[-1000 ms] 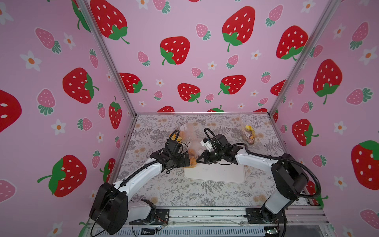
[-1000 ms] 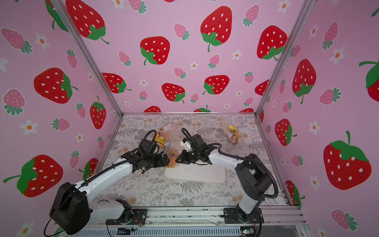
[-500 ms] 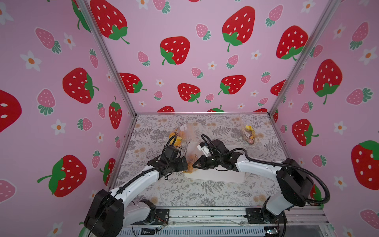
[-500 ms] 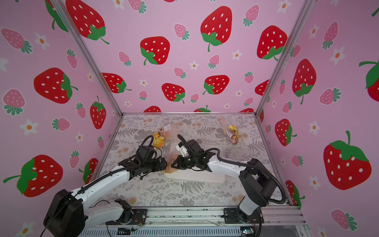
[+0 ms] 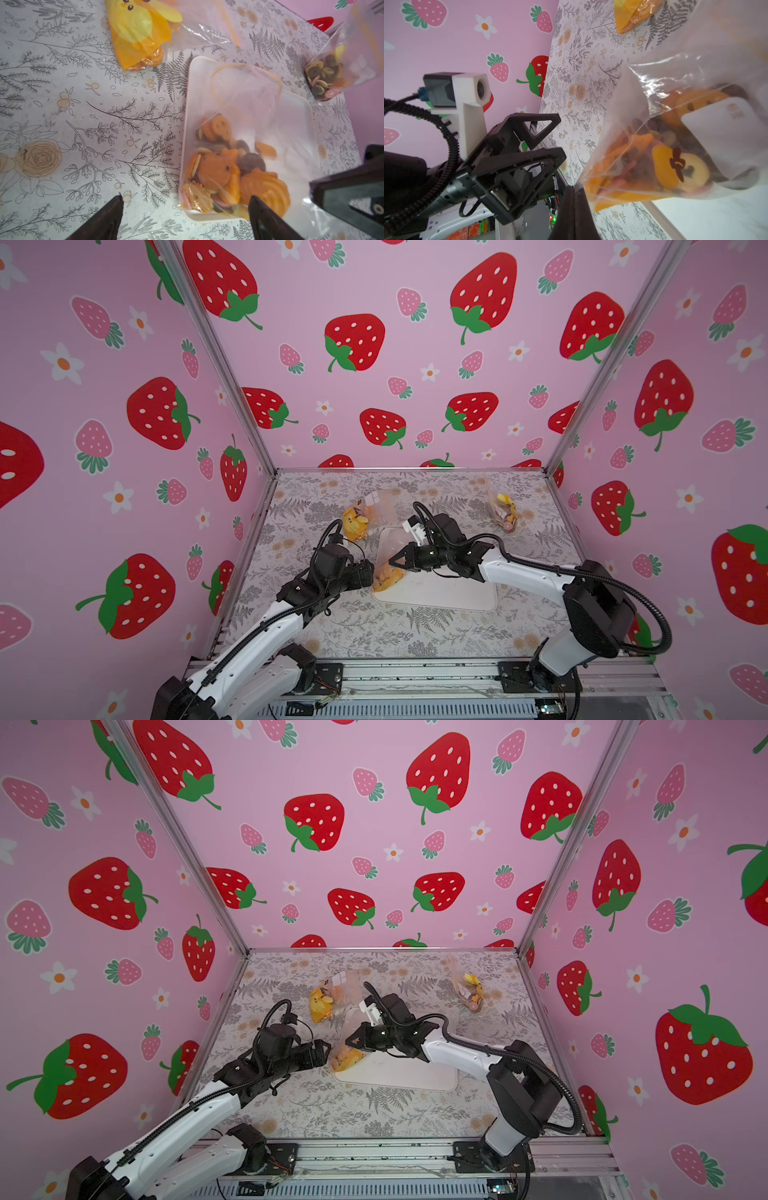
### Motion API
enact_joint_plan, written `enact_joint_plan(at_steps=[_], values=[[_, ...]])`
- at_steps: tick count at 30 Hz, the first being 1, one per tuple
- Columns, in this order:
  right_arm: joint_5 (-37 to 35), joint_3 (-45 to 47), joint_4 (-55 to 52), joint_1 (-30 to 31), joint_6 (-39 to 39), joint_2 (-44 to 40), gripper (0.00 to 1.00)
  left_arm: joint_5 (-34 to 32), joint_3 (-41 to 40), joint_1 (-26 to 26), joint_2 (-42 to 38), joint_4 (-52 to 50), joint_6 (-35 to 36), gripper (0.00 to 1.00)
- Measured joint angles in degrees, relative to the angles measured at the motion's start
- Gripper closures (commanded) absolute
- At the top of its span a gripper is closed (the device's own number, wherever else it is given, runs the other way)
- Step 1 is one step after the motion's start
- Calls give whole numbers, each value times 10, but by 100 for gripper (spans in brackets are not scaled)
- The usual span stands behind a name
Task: Pour cookies out of the ziploc bag
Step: 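Pour the cookies out of the ziploc bag onto the tray.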
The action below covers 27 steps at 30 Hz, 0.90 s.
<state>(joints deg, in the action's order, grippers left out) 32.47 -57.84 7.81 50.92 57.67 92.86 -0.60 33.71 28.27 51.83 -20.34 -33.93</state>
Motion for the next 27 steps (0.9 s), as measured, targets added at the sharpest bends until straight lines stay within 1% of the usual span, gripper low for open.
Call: enact_joint_plan(at_steps=[3, 7, 13, 16, 18, 27], values=[[9, 0, 21, -10, 15, 21, 100, 15, -4, 6, 6, 11, 15, 5], [16, -1, 38, -17, 28, 47, 100, 37, -12, 27, 23, 30, 39, 9], [25, -1, 54, -26, 37, 55, 100, 56, -14, 61, 57, 49, 56, 10], [28, -1, 56, -29, 39, 55, 100, 54, -16, 78, 73, 56, 57, 10], [30, -1, 59, -31, 40, 55, 100, 50, -18, 86, 83, 63, 57, 8], [36, 17, 68, -34, 43, 50, 100, 13, -19, 103, 142, 106, 75, 7]])
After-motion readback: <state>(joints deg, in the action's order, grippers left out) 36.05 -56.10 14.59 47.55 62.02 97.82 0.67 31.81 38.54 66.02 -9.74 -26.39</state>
